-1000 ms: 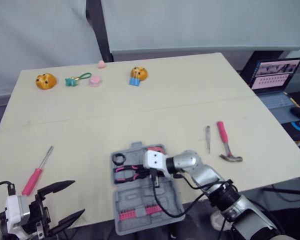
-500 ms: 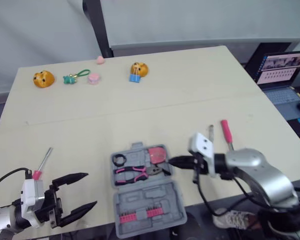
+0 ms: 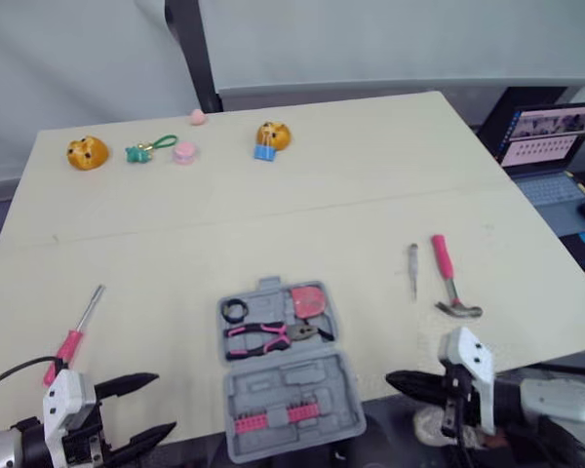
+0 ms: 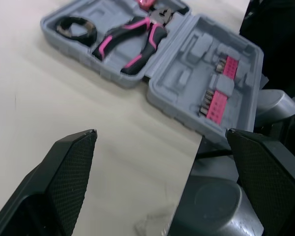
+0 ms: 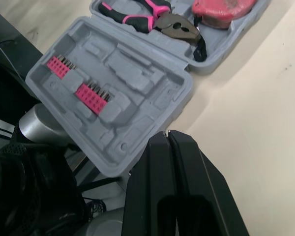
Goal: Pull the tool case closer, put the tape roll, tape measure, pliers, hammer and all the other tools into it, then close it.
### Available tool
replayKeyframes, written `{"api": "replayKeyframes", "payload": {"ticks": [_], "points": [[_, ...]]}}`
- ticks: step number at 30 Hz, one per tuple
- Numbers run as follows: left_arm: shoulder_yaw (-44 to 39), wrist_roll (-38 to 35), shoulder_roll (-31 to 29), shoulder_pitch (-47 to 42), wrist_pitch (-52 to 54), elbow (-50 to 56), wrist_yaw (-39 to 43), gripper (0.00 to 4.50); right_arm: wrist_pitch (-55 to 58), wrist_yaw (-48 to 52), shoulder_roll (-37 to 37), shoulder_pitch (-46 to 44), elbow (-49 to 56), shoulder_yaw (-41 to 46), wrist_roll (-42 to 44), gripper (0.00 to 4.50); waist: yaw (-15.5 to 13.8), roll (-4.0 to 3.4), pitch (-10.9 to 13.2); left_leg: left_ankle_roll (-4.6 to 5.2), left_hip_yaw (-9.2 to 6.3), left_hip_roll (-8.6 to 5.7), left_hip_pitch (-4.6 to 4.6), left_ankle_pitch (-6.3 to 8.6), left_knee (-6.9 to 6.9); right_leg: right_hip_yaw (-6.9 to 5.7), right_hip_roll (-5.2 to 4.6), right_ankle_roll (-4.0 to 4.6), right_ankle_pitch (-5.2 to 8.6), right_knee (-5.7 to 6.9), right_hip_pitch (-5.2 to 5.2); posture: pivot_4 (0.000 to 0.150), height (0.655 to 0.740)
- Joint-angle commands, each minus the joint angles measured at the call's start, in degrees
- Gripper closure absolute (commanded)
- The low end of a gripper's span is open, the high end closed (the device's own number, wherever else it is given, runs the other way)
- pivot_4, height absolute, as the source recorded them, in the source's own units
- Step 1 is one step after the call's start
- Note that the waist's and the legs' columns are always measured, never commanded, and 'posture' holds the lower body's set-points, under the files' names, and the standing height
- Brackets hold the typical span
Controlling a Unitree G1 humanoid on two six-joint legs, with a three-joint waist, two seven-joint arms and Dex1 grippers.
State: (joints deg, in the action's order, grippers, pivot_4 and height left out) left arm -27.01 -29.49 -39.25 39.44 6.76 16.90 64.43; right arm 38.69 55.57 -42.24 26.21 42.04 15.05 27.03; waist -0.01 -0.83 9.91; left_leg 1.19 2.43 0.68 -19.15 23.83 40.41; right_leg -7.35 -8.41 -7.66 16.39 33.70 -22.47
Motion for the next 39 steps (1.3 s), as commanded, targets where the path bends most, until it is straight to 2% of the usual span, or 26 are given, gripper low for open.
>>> {"api": "replayKeyframes", "payload": {"ticks": [1, 2, 3, 6, 12, 16, 20, 23, 29, 39], "points": [[0.01, 1.05, 0.08, -0.94, -1.09, -1.01, -0.49, 0.00, -5.33, 0.81, 0.07, 1.69, -3.29, 0.92, -1.03, 4.41, -0.14, 0.08, -0.02, 0.00, 0.00, 0.01, 0.02, 0.00, 0.00, 0.01, -0.01, 0.01, 0.00, 0.02, -0.01, 0.150, 0.7155], [0.32, 0.84, 0.13, -1.62, -0.73, -1.16, -0.65, 0.00, -6.90, 0.92, 0.13, 2.05, -4.84, 0.65, -1.54, 4.41, -0.20, 0.08, -0.03, -0.01, 0.00, 0.00, 0.03, -0.01, 0.01, 0.01, -0.03, 0.01, 0.00, 0.06, -0.01, 0.150, 0.7155], [0.61, 0.73, 0.20, -2.22, -0.70, -1.29, -0.71, 0.24, -8.36, 1.04, 0.16, 2.36, -6.25, 0.36, -2.07, 4.47, -0.25, 0.07, -0.02, -0.01, -0.01, 0.00, 0.03, -0.01, 0.01, 0.01, -0.05, 0.03, 0.01, 0.09, -0.02, 0.150, 0.7155], [1.28, 0.19, -0.18, -3.02, 0.46, -1.26, -0.41, 1.26, -11.95, 1.58, 0.05, 3.07, -9.06, -0.41, -2.99, 4.50, -0.25, 0.06, -0.02, -0.02, -0.03, 0.02, 0.04, -0.02, 0.01, 0.01, -0.06, 0.06, 0.02, 0.13, -0.04, 0.150, 0.7155], [2.96, 0.54, -0.34, -4.85, 1.59, -1.02, -0.48, 4.45, -18.32, 2.38, 0.11, 3.52, -14.17, -2.20, -4.93, 4.50, -0.02, 0.06, -0.02, -0.02, -0.01, 0.01, 0.02, -0.03, 0.01, -0.02, -0.04, 0.07, 0.02, 0.28, -0.03, 0.150, 0.7155], [5.24, 5.07, -1.78, -7.26, 1.55, -1.93, -2.71, 4.49, -21.18, 1.16, 0.39, 0.53, -17.48, -4.73, -7.27, 4.50, -0.03, 0.08, -0.03, -0.01, 0.00, 0.00, 0.02, -0.03, 0.02, -0.03, -0.03, 0.05, 0.01, 0.27, -0.02, 0.150, 0.7155], [10.21, 8.15, -3.67, -12.39, 5.95, -1.10, -5.55, 4.49, -22.22, -1.59, 1.31, -5.43, -22.02, -8.72, -10.71, 4.50, -0.03, -0.04, 0.04, -0.02, 0.00, 0.00, -0.01, -0.04, 0.38, 0.01, -0.03, 0.05, 0.02, 0.30, -0.02, 0.150, 0.7155], [12.57, 8.11, -4.45, -14.83, 8.62, -0.09, -5.73, 4.49, -20.94, -3.34, 1.81, -9.52, -24.12, -10.69, -12.11, 4.50, -0.01, -0.04, 0.04, -0.02, -0.02, 0.02, -0.02, -0.03, 0.58, 0.04, -0.05, 0.05, 0.01, 0.47, -0.02, 0.150, 0.7155], [16.53, 8.52, -6.32, -18.02, 11.56, -1.26, -4.79, 4.49, -12.89, -5.49, 1.49, -15.79, -22.19, -14.53, -12.40, 4.50, 0.02, -0.13, 0.09, -0.04, -0.03, 0.04, -0.02, -0.05, 0.65, 0.07, -0.07, 0.06, 0.02, 0.81, -0.07, 0.150, 0.7155], [23.72, 13.55, -3.74, -25.43, 8.70, -5.73, -7.83, 4.49, -3.01, -8.31, 2.90, -24.83, -18.02, -19.69, -11.66, 4.50, -0.01, -0.18, 0.12, -0.03, -0.04, 0.00, -0.07, -0.04, 0.65, 0.04, -0.07, 0.04, 0.01, 0.84, -0.08, 0.150, 0.7155]]}}
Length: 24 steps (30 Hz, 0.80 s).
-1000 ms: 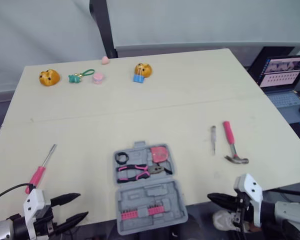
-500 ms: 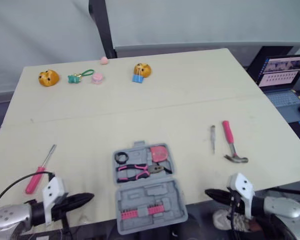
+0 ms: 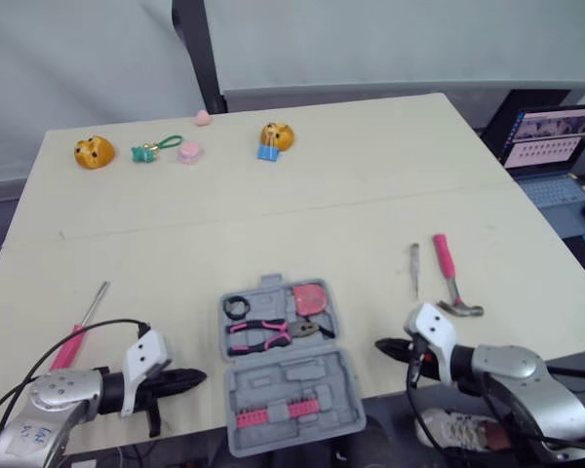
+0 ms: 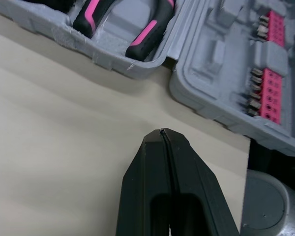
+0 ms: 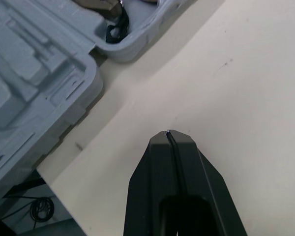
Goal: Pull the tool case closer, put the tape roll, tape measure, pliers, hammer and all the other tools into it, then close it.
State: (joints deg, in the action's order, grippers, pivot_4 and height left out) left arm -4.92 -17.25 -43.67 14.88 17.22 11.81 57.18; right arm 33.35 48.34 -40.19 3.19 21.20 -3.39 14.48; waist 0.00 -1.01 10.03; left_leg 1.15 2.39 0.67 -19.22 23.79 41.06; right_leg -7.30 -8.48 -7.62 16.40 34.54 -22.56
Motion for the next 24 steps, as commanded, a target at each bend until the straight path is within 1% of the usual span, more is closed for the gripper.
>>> {"api": "replayKeyframes", "payload": {"ticks": [1, 11, 24], "points": [[2.24, 1.57, 1.04, -1.32, -1.86, -0.83, -0.78, 4.49, 3.61, -1.24, 1.08, -3.01, 3.20, -2.01, 1.03, 4.50, 0.00, 0.00, 0.00, 0.00, 0.00, 0.00, -0.01, 0.00, 0.01, -0.01, 0.00, 0.00, 0.00, 0.00, -0.01, 0.150, 0.7155], [5.53, 3.22, 3.34, -3.69, -3.11, -2.30, -2.43, 4.49, 11.25, -2.60, 2.66, -8.54, 5.70, -6.75, 1.41, 4.50, 0.00, -0.01, 0.01, 0.00, 0.00, 0.00, -0.02, 0.00, 0.00, -0.03, 0.01, -0.01, 0.00, 0.00, -0.02, 0.150, 0.7155], [8.25, 4.89, 5.63, -7.47, -3.09, -2.46, -4.84, 4.49, 13.25, -3.14, 3.24, -9.83, 6.03, -10.49, 1.26, 4.50, -0.04, -0.02, 0.01, 0.00, -0.01, -0.03, -0.02, -0.01, 0.06, -0.03, -0.01, -0.04, -0.02, 0.05, -0.01, 0.150, 0.7155]]}}
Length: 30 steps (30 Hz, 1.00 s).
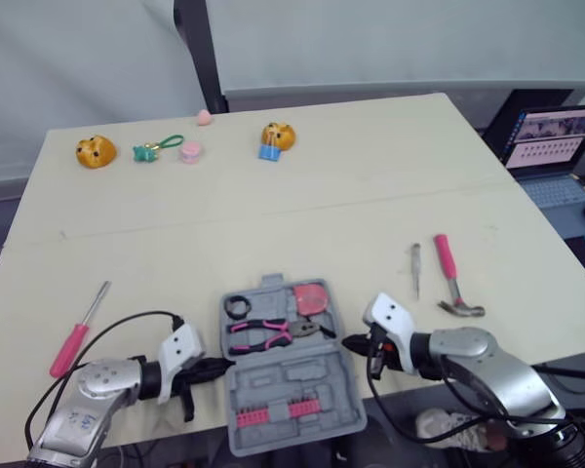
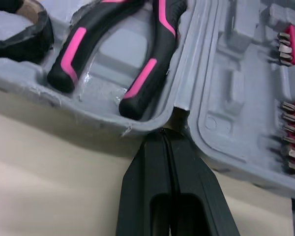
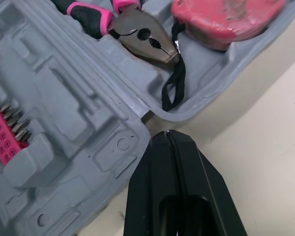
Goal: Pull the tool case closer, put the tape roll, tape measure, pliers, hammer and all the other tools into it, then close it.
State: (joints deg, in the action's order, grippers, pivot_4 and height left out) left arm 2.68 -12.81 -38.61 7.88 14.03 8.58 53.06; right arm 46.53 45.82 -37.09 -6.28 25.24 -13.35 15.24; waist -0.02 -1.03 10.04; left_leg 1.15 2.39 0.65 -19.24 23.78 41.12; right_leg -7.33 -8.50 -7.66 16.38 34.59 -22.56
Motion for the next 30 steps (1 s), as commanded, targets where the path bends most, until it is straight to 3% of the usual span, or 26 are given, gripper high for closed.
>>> {"api": "replayKeyframes", "payload": {"ticks": [1, 30], "points": [[0.91, 0.39, 0.62, -0.68, 0.31, 0.90, -0.72, 4.49, 0.12, -0.71, 0.29, -0.43, 1.93, -0.74, 0.47, 4.50, -0.03, 0.00, 0.00, 0.00, 0.00, 0.00, 0.00, 0.00, 0.00, 0.00, 0.00, 0.00, 0.00, 0.00, 0.00, 0.150, 0.7155], [4.13, 1.59, 4.06, -8.39, 4.74, 1.14, -2.86, 4.49, -3.83, -4.73, 5.31, -3.52, -6.68, -0.12, -3.52, 4.50, 0.04, -0.02, 0.01, -0.02, -0.03, -0.03, -0.03, -0.05, 0.04, 0.00, -0.02, -0.02, -0.01, 0.06, -0.01, 0.150, 0.7155]]}}
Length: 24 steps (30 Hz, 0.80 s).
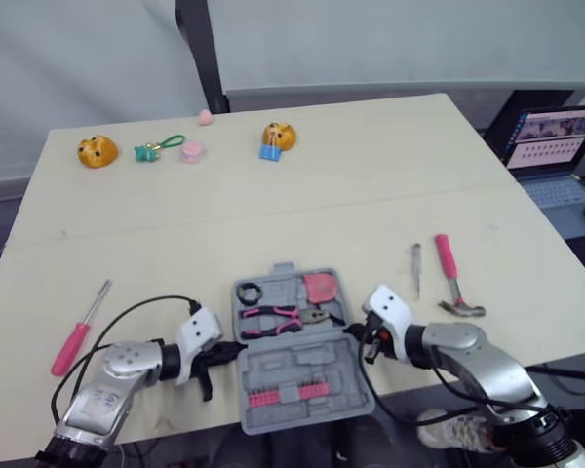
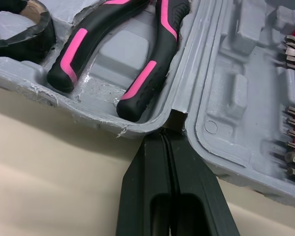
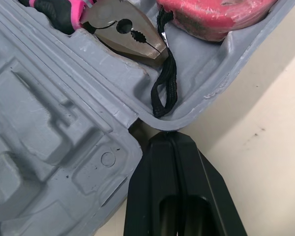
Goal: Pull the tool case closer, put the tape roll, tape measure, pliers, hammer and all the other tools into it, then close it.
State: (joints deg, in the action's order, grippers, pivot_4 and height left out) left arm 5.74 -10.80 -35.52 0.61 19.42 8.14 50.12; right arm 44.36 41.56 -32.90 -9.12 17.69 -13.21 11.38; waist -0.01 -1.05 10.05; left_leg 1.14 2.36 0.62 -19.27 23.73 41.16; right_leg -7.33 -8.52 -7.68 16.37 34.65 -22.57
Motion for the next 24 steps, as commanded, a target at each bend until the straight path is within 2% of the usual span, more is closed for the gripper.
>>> {"api": "replayKeyframes", "payload": {"ticks": [1, 24], "points": [[1.07, -0.30, 1.05, -1.35, -0.59, 1.49, -0.07, 4.49, -1.84, -0.61, 1.21, -0.80, 0.58, -0.26, 0.14, 4.50, 0.03, 0.00, 0.00, 0.00, 0.00, 0.00, 0.00, 0.00, -0.01, -0.01, 0.00, 0.00, 0.00, -0.01, 0.00, 0.150, 0.7155], [0.24, 1.03, 2.00, -4.60, -1.79, -2.65, -1.22, 4.49, -4.52, -2.55, 3.78, -3.46, -4.04, 0.42, -2.53, 4.50, 0.14, 0.00, 0.00, -0.01, 0.01, 0.02, 0.00, 0.00, -0.01, 0.00, 0.02, 0.00, 0.00, -0.02, 0.00, 0.150, 0.7155]]}}
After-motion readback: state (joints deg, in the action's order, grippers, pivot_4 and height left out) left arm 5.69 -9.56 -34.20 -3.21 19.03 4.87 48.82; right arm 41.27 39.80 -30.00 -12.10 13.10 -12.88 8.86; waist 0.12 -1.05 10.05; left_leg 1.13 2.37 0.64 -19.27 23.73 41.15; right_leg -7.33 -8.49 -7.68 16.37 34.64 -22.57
